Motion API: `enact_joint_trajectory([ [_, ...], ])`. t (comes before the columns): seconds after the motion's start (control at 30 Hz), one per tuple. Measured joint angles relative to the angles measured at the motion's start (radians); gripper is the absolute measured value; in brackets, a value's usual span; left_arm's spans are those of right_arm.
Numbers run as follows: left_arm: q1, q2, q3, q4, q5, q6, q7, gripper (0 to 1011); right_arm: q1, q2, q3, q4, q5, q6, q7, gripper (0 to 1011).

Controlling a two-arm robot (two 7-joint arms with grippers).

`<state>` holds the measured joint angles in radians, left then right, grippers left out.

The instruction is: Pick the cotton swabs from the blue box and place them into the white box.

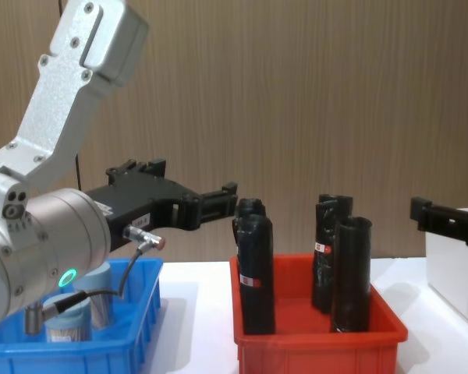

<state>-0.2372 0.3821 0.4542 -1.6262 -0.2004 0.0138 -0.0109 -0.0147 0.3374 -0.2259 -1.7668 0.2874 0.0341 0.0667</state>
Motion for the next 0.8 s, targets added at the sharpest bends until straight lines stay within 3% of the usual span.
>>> enact_joint_trajectory([
  [0.8, 0.0, 0.0, 0.0, 0.0, 0.0, 0.0, 0.0, 1000, 0.0, 0.0, 0.0, 0.0, 0.0, 0.0, 0.0, 1002],
])
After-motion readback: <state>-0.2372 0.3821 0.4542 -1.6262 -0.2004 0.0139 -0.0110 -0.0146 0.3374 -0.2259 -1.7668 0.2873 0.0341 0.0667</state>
